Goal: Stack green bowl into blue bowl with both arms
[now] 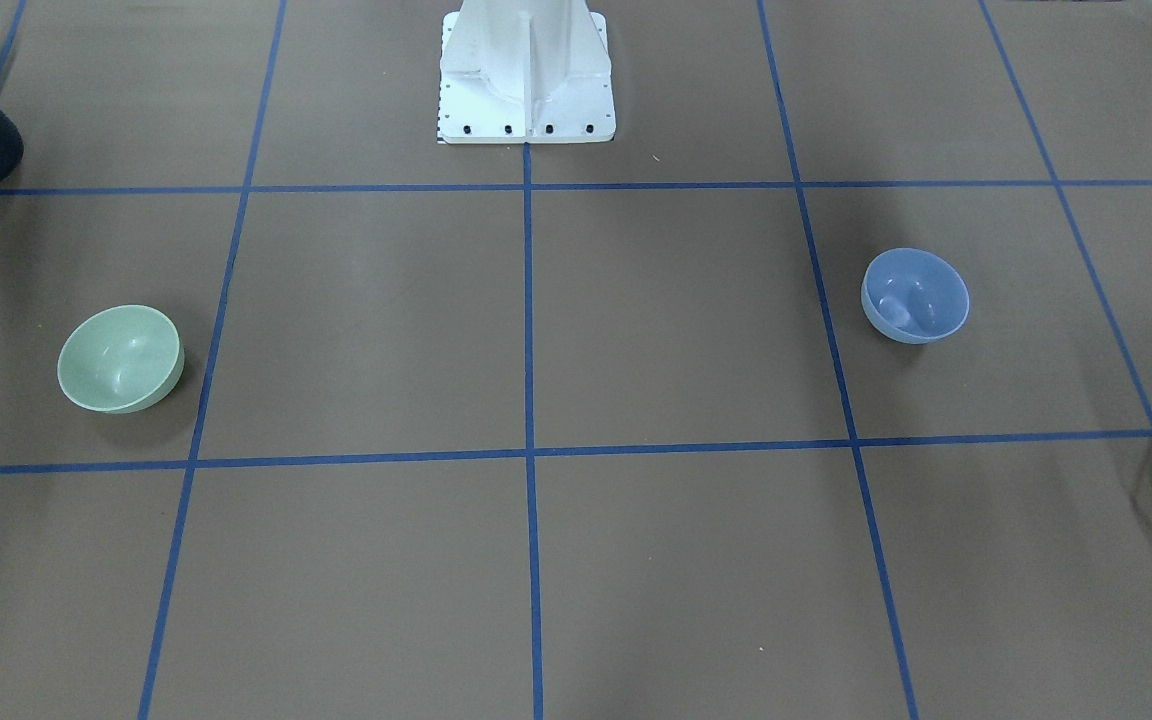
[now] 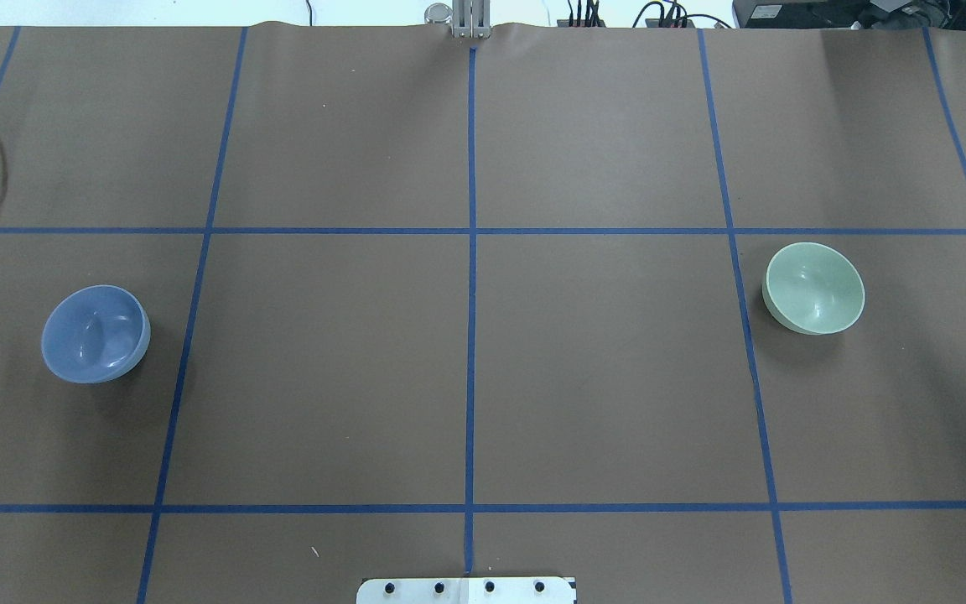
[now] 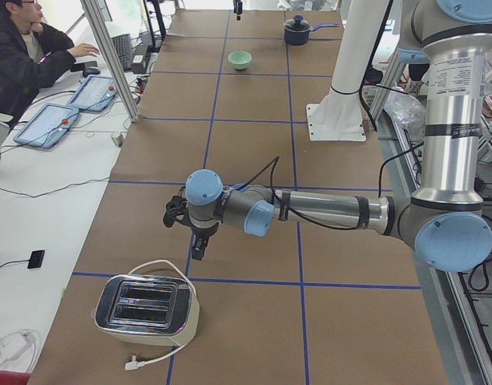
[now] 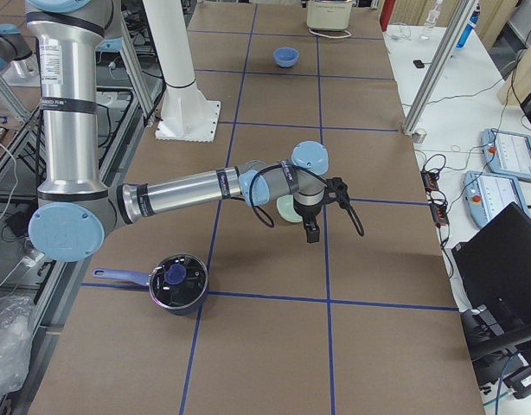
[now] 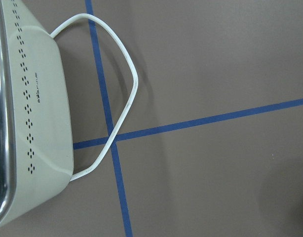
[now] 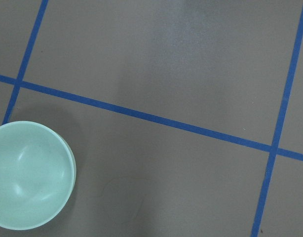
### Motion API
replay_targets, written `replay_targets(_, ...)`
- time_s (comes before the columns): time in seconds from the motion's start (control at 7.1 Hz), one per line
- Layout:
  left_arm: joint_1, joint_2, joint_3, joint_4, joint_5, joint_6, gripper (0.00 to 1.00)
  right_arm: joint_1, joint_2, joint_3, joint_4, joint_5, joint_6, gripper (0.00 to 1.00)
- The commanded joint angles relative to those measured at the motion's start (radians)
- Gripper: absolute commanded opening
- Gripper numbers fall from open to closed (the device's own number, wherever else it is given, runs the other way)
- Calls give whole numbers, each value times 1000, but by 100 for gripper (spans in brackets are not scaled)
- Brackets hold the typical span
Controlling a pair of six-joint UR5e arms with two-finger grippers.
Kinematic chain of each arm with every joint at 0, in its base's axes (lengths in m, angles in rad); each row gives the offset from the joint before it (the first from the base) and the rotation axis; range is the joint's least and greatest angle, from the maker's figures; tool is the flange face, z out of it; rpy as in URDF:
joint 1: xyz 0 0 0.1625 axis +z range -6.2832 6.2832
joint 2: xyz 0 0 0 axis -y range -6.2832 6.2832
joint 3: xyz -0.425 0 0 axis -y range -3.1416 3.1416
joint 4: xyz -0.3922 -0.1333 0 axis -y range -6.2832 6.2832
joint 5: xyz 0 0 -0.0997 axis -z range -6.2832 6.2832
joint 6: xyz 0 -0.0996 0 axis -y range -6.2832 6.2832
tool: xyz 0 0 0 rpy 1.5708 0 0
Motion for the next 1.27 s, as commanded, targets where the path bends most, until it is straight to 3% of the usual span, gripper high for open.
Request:
replay_targets(0.0, 28, -1, 24, -5, 0, -20, 99, 0, 0, 1, 0, 2, 0, 100)
replay_targets(0.7, 31, -1, 26, -5, 3, -102, 99, 0, 0, -1, 0, -3, 1, 100)
replay_targets(1.13, 77, -1, 26, -26, 61, -161, 99, -4, -3, -24, -1, -38, 1, 100)
